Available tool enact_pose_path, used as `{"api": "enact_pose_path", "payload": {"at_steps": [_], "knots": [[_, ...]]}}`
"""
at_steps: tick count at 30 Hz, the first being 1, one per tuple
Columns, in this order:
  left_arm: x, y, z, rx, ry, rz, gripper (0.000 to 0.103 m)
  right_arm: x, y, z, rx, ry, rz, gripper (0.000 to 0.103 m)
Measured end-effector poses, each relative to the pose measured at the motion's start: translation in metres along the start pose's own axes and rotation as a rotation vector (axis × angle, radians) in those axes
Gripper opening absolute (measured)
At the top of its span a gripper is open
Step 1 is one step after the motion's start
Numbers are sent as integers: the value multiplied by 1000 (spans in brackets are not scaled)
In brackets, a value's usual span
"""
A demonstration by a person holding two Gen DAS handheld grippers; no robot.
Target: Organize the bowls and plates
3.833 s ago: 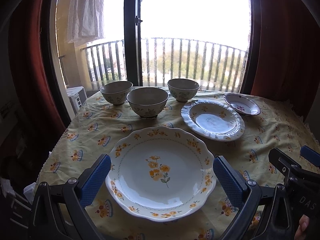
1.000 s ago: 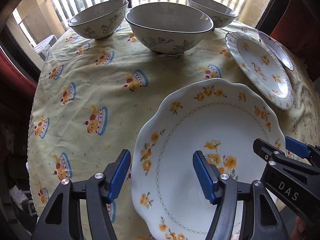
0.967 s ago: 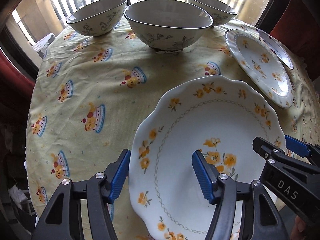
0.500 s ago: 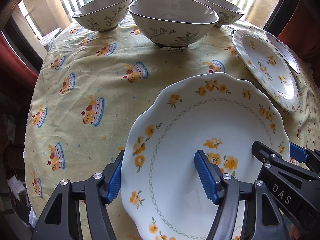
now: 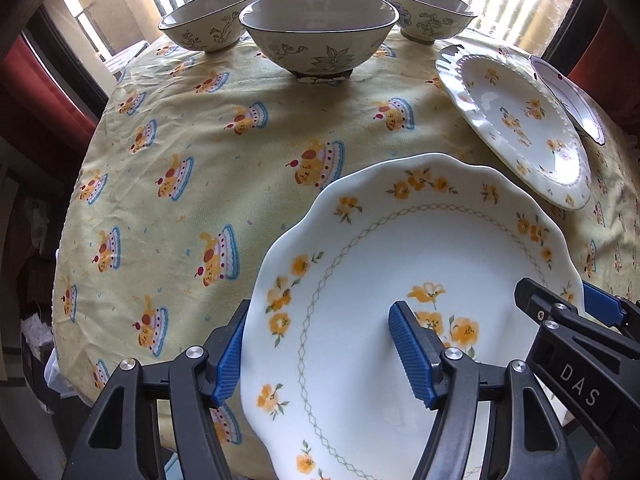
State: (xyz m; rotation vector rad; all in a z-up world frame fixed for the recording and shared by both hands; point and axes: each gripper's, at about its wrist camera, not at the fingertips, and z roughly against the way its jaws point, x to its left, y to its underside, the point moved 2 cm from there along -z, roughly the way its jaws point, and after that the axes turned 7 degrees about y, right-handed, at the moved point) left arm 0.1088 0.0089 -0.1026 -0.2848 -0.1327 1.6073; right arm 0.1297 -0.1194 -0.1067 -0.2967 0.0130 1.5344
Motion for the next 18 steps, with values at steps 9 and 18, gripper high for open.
{"api": "enact_pose_path", "payload": {"at_steps": [9, 18], "knots": [[-63, 4, 13, -46, 15, -20, 68, -66, -1, 1, -15, -2, -17, 62], [-124, -4, 9, -65, 32, -43, 67, -128, 4, -2, -32, -3, -51, 62]]}}
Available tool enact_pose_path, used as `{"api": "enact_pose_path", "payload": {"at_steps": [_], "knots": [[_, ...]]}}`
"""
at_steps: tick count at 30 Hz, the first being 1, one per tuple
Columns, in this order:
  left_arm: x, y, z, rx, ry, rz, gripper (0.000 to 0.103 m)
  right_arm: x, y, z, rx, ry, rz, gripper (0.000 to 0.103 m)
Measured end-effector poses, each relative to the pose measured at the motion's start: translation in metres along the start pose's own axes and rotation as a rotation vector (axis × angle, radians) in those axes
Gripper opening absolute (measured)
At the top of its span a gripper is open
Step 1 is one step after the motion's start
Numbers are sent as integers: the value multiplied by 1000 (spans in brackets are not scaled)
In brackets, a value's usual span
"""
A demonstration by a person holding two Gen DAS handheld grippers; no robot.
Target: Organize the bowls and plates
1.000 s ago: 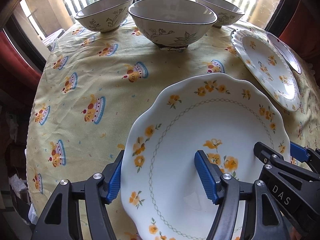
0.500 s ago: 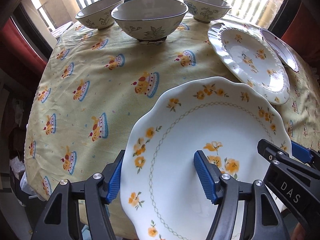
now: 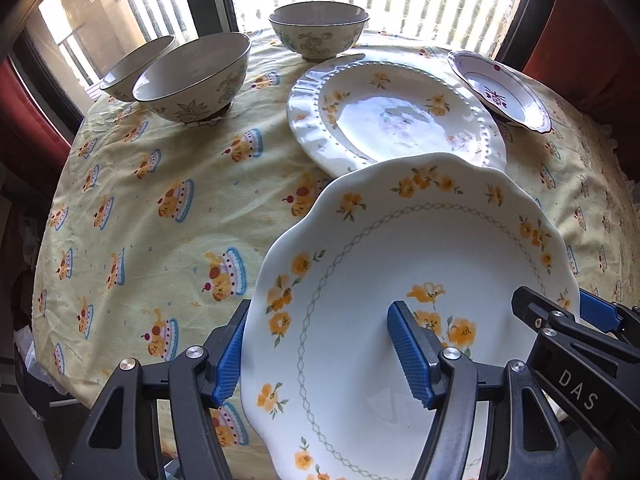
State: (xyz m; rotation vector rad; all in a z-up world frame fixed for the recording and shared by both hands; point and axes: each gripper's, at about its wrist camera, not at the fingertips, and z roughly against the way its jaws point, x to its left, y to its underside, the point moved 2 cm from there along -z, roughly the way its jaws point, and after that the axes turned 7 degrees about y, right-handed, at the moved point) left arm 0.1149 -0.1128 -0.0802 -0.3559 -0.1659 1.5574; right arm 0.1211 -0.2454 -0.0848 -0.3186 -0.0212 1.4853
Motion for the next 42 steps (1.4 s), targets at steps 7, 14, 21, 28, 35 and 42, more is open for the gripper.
{"api": "enact_pose_path", "payload": {"at_steps": [7, 14, 21, 28, 35, 42], "knots": [[-48, -10, -14, -8, 14, -30, 67, -49, -9, -12, -4, 12, -29, 62], [-86, -17, -30, 17, 20, -57, 67, -88, -22, -28, 12, 19, -48, 62], [-113, -22, -47, 48, 28, -65, 68, -115, -32, -46, 47, 31, -59, 62], [-133, -24, -65, 83, 35, -67, 70, -137, -33, -64, 94, 38, -93, 62], [-141, -22, -68, 75, 44, -61, 73, -143, -34, -65, 99, 32, -101, 62], [-146, -18, -70, 66, 54, -83, 75, -158, -28, -64, 80, 18, -113, 64]]}}
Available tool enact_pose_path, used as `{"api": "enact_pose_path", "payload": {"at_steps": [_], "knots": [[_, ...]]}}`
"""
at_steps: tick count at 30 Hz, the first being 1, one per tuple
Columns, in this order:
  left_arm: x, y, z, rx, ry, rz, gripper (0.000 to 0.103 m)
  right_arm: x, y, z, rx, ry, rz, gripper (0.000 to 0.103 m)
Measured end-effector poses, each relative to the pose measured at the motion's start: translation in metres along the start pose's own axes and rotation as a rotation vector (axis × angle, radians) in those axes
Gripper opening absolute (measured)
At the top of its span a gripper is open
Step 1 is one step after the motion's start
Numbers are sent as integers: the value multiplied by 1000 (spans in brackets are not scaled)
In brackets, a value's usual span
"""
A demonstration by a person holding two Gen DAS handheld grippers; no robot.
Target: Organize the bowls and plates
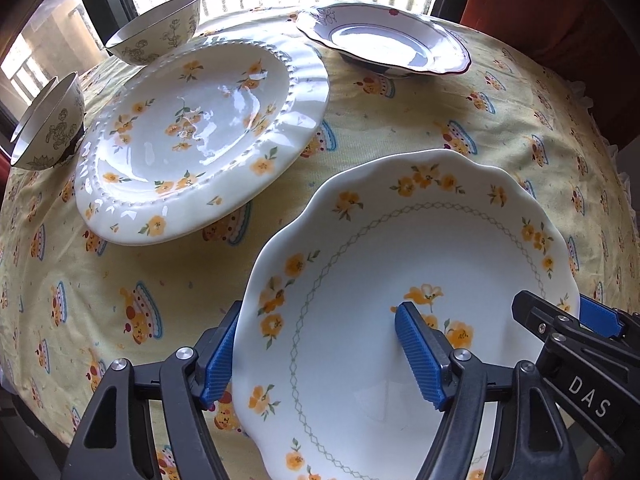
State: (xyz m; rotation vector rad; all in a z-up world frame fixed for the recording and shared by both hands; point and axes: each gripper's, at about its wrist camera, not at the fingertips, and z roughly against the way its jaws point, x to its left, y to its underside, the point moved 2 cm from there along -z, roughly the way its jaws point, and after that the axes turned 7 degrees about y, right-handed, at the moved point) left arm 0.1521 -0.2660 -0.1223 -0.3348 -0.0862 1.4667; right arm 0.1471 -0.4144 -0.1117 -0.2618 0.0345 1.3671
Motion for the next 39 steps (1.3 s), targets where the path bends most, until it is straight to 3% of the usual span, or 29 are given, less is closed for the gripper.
{"api": "enact_pose_path", "payload": {"at_steps": [3, 6, 14, 29, 39], "knots": [[-3, 3, 7, -8, -20, -46, 77, -6, 2, 5, -7, -26, -21, 64], [-3, 2, 19, -18, -5, -63, 87, -9, 3, 21, -65, -18, -44, 65], [21, 0, 60, -74, 34, -77, 99, 28, 12, 64, -150, -77, -19, 79], [116, -18, 124, -214, 30, -109, 98, 143, 11, 140, -318, -90, -14, 83], [159, -52, 122, -224, 36, -119, 95, 192, -10, 147, -337, -54, -97, 83]]}}
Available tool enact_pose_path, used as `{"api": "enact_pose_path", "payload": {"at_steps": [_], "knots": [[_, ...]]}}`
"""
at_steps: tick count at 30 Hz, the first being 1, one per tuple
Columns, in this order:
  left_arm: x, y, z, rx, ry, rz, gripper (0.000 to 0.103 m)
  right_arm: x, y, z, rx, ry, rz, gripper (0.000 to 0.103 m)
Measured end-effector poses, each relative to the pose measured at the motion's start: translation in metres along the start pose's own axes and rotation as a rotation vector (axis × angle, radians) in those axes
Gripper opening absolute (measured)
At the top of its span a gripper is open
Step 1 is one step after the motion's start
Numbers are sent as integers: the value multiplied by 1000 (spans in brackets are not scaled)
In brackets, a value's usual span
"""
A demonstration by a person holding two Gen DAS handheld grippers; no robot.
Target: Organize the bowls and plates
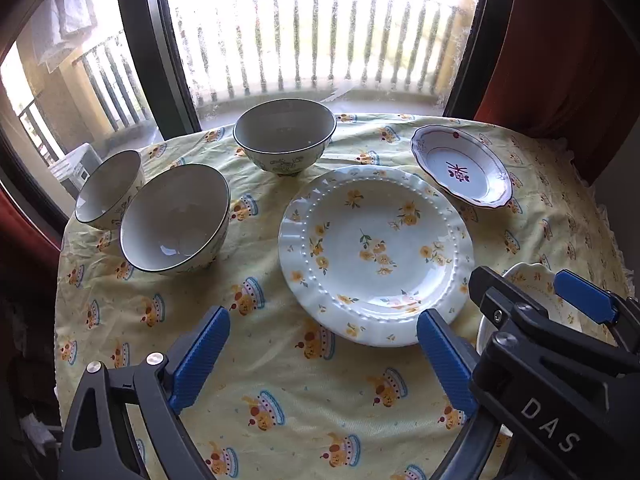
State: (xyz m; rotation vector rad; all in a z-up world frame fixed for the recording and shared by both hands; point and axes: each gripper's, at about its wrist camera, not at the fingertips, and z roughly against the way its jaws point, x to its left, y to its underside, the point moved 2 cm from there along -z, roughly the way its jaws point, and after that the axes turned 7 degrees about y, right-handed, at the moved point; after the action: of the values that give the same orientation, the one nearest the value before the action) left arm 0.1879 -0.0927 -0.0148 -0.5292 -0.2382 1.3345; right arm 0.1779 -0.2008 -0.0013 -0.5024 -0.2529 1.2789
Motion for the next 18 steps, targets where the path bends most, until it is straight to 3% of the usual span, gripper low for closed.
{"api": "enact_pose_path", "payload": {"at_steps": [6, 18], "knots": [[10, -22, -23, 1, -22, 33, 95, 12, -25, -21, -2, 5, 8, 83], [20, -43, -105, 79, -81, 158, 95, 8, -61, -113, 78, -18, 32, 83]]}}
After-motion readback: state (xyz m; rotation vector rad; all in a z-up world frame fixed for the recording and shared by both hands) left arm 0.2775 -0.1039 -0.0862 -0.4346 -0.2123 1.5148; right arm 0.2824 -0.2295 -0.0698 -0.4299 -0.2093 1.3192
